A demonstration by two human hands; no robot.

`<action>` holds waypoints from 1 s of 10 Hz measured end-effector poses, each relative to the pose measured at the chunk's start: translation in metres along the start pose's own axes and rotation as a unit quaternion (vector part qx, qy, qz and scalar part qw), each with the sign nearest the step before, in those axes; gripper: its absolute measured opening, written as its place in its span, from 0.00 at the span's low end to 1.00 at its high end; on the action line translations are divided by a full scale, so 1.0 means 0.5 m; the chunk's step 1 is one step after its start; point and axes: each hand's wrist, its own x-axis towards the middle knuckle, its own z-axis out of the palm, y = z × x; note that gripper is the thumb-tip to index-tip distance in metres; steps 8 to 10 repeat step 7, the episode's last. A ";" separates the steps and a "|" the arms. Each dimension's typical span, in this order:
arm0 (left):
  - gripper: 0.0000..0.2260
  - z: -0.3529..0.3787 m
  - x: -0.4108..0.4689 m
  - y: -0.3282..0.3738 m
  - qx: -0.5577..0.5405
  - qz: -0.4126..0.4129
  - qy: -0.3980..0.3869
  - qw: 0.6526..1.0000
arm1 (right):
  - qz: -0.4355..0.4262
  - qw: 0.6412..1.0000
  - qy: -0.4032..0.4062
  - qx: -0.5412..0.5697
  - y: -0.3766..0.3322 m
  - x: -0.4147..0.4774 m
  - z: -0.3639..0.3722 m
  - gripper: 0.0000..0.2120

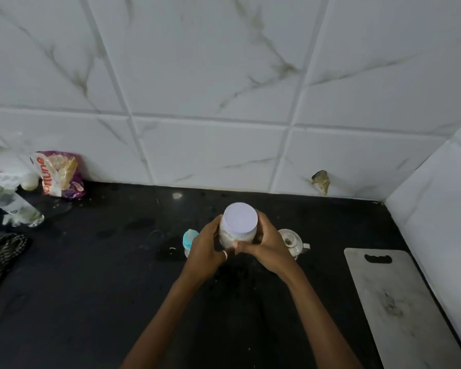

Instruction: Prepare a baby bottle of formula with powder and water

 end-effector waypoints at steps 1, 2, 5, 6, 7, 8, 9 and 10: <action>0.39 0.029 0.009 -0.048 0.017 -0.025 0.008 1.000 | 0.018 1.000 -0.003 -0.016 0.050 0.011 0.022 0.39; 0.39 0.062 0.027 -0.088 0.024 -0.050 0.008 0.998 | 0.032 0.999 0.002 -0.024 0.099 0.028 0.038 0.40; 0.41 0.118 0.042 -0.176 0.003 -0.091 -0.018 0.996 | 0.066 0.998 -0.001 -0.023 0.176 0.038 0.052 0.39; 0.43 0.121 0.044 -0.190 -0.005 -0.098 -0.020 0.995 | 0.066 0.997 -0.001 -0.025 0.173 0.038 0.051 0.40; 0.46 0.130 0.047 -0.212 -0.008 -0.082 -0.014 0.997 | 0.049 0.999 0.000 -0.010 0.177 0.035 0.058 0.44; 0.46 0.130 0.047 -0.212 -0.008 -0.082 -0.014 0.997 | 0.049 0.999 0.000 -0.010 0.177 0.035 0.058 0.44; 0.46 0.130 0.047 -0.212 -0.008 -0.082 -0.014 0.997 | 0.049 0.999 0.000 -0.010 0.177 0.035 0.058 0.44; 0.46 0.130 0.047 -0.212 -0.008 -0.082 -0.014 0.997 | 0.049 0.999 0.000 -0.010 0.177 0.035 0.058 0.44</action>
